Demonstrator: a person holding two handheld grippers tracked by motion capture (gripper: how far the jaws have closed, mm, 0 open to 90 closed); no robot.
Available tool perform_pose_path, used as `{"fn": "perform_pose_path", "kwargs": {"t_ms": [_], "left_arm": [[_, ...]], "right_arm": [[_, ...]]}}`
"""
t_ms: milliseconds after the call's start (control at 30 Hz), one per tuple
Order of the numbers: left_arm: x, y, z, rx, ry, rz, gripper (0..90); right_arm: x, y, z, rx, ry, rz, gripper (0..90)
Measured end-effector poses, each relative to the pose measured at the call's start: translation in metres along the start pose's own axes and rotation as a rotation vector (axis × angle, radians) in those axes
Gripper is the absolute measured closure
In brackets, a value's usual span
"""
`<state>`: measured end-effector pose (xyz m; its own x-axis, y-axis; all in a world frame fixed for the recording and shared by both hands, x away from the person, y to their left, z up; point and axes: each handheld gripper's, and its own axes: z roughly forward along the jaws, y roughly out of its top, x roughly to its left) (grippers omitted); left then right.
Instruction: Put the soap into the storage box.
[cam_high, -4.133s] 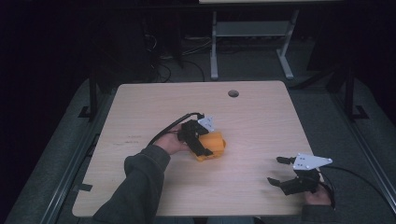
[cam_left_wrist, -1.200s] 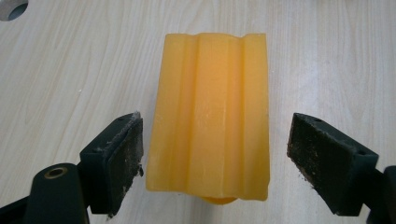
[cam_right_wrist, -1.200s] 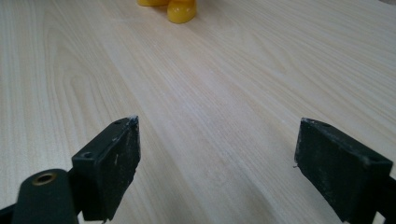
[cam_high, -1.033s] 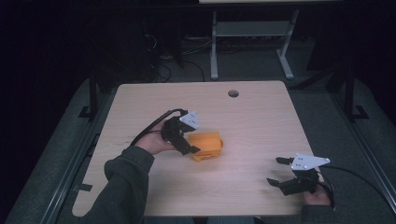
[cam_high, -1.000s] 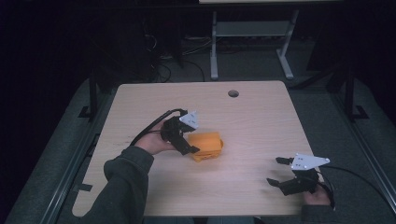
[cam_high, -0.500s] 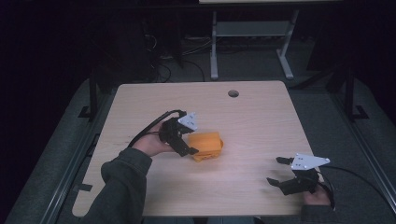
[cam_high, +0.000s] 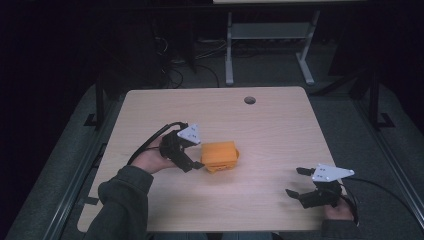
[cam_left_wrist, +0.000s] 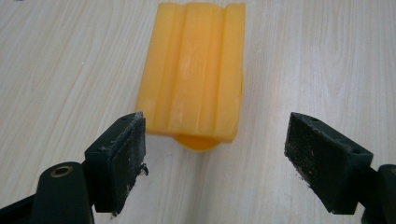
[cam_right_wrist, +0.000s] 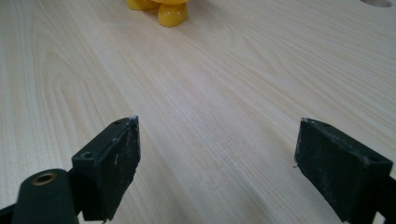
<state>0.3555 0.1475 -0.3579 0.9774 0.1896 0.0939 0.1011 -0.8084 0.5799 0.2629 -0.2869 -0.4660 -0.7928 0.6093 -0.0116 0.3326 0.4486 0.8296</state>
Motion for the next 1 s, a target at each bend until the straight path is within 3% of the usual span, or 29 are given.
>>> {"fn": "perform_pose_path", "kwargs": {"t_ms": [167,367,467,733,1000], "left_arm": [[-0.005,-0.010,0.000,-0.015,0.001,-0.024,21.2],[-0.009,-0.017,-0.002,-0.003,0.006,-0.023,20.2],[-0.013,-0.020,-0.003,-0.030,0.007,-0.039,20.1],[-0.022,-0.029,-0.006,-0.028,0.012,-0.031,20.7],[-0.027,-0.047,-0.003,-0.031,0.015,-0.068,20.4]], "right_arm": [[0.000,0.000,0.000,-0.001,-0.009,0.004,13.7],[0.001,0.001,0.002,0.003,-0.011,0.005,13.7],[0.001,0.001,0.002,0.002,-0.014,0.005,13.7],[0.000,0.000,0.001,0.004,-0.020,0.007,13.7],[0.000,0.001,0.001,0.006,-0.021,0.007,13.7]]}}
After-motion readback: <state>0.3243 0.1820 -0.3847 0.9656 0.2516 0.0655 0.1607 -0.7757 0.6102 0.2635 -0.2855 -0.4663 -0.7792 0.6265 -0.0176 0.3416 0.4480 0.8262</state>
